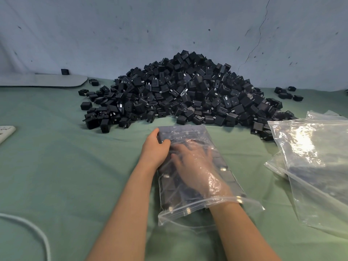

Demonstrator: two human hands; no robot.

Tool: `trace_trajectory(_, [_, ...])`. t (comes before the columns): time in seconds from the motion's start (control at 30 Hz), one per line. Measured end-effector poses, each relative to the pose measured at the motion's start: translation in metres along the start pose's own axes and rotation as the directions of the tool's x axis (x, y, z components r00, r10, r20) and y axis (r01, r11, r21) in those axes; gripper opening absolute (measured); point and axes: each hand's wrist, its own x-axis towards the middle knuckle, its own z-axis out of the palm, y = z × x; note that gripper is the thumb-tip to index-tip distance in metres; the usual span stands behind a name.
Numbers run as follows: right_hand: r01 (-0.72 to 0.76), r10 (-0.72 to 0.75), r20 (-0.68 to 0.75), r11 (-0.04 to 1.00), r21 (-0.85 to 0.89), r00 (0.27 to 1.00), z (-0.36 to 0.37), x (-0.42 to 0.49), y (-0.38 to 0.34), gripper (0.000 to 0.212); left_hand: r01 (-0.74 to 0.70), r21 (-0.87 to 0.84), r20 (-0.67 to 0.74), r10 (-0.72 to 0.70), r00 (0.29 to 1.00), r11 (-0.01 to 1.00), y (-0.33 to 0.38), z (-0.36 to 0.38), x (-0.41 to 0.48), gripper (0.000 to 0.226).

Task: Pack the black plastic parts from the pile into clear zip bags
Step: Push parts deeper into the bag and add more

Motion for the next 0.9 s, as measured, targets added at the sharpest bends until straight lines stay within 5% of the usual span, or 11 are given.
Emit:
trace_trajectory(0.6, [0.000, 0.000, 0.021, 1.000, -0.004, 1.000, 0.0008, 0.0000, 0.0018, 0.037, 0.032, -0.097, -0.021, -0.034, 0.999, 0.995, -0.0014, 0.0029, -0.0002, 0.019])
trace_trajectory(0.9, [-0.008, 0.008, 0.011, 1.000, -0.020, 1.000, 0.0021, 0.0008, 0.0046, 0.036, 0.018, -0.063, -0.014, -0.019, 1.000, 0.998, -0.0008, 0.0024, -0.0002, 0.033])
